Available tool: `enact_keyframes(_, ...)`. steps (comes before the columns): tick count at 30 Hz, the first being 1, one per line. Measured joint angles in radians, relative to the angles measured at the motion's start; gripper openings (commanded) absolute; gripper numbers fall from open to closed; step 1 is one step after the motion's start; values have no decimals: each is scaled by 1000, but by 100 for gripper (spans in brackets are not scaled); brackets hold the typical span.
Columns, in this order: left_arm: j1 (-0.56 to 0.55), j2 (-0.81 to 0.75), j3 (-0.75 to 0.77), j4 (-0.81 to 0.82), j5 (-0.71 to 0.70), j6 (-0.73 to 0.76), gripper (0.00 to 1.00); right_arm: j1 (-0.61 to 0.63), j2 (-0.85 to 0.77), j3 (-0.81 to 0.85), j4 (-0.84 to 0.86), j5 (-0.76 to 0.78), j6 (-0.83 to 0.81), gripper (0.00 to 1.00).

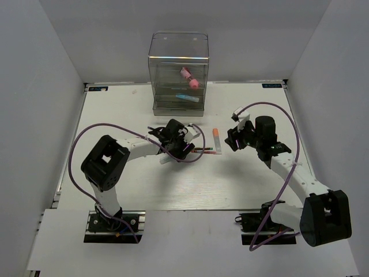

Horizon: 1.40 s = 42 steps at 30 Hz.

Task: Sort the stationery into containers
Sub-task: Pick up the pen from the center of the board, then place the pen in the drawer.

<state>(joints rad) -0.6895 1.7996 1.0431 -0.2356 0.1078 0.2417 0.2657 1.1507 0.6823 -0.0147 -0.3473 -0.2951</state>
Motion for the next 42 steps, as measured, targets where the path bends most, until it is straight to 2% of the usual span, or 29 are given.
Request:
enact_keyframes(4,0,-1,-1,-2,-4,7,72,-7,-8,-3,7,-7,0,61)
enact_keyframes(6,0,-6,-7,-4,-7,8,69,-10,-10,-6,10,-11,0,61)
enact_keyframes(7,0,-10,-10,-8,-8,9,57,-11,-10,-6,10,-14,0,61)
enact_keyframes(9,0,-16,-18,-11,-14,3,41,-12,-11,-6,11,-18,0,61)
enact_keyframes(10,0,-21,-23,-13,-19,1,28,-13,-11,-6,11,-20,0,61)
enact_keyframes(16,2,-56,-46,-43,-51,-26,12,-18,-13,-11,15,-27,1,61)
enact_keyframes(18,8,-84,-53,-59,-60,-48,2,-19,-13,-11,16,-30,1,61)
enact_keyframes(20,11,-135,-54,-56,-68,-72,0,-20,-13,-11,17,-34,0,61)
enact_keyframes(27,26,-290,27,105,-143,-238,0,-20,-13,-17,20,-48,-6,40)
enact_keyframes(33,66,-282,84,399,-257,-427,0,-20,-14,-27,18,-53,-7,39)
enact_keyframes(36,81,-250,57,615,-324,-521,0,-21,-14,-27,18,-53,-9,39)
enact_keyframes(42,99,-89,34,991,-462,-681,0,-22,-16,-27,18,-56,-15,39)
